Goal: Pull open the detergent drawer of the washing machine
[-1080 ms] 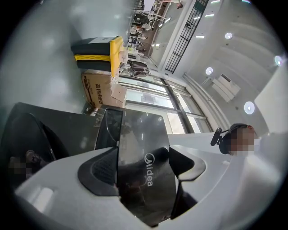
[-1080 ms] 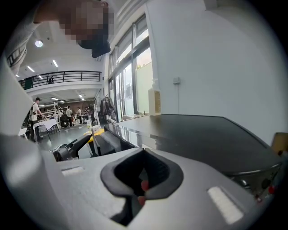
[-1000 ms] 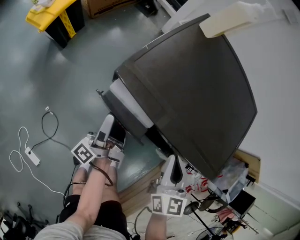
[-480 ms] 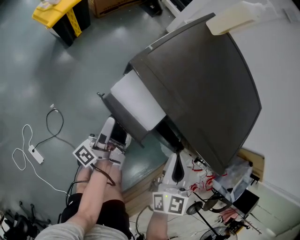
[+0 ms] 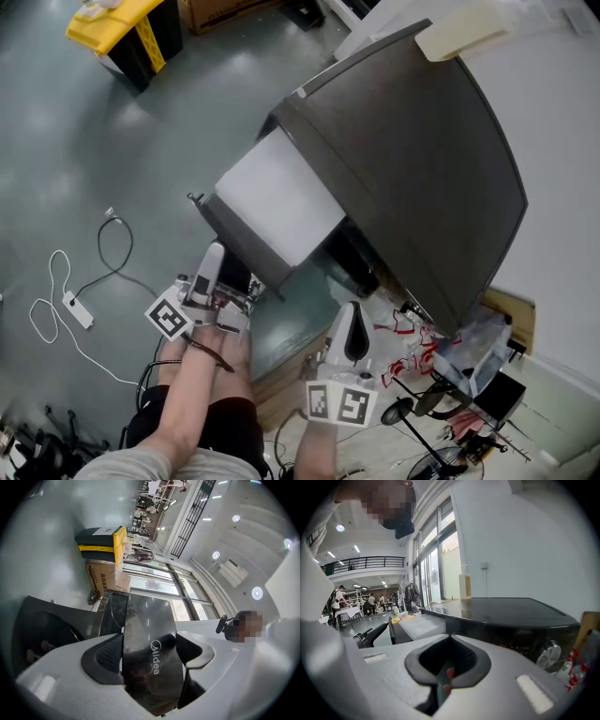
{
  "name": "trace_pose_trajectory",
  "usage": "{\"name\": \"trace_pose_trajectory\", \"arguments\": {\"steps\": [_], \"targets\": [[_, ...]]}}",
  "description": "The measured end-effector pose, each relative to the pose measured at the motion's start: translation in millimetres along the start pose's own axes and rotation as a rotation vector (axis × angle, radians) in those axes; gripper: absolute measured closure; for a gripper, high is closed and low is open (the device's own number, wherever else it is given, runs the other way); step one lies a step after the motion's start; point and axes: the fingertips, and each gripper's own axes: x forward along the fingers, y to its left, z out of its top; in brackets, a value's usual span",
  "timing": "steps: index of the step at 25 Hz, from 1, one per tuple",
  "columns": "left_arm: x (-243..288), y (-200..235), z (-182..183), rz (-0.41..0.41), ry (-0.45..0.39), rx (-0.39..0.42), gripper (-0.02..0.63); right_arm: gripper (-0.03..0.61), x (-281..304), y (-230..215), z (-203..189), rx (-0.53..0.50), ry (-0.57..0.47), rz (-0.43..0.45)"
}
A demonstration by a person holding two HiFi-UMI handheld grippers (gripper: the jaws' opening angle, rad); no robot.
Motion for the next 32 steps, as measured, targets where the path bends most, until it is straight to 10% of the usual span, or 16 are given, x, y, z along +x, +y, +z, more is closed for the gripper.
{"name": "trace_pose_trajectory", "arguments": {"steps": [32], "targets": [[-86.5, -16.9, 30.2, -0.010, -0.017, -0.025, 0.250, 0.574, -19.7, 26.7, -21.5, 0.001, 0.012, -0.010]]}}
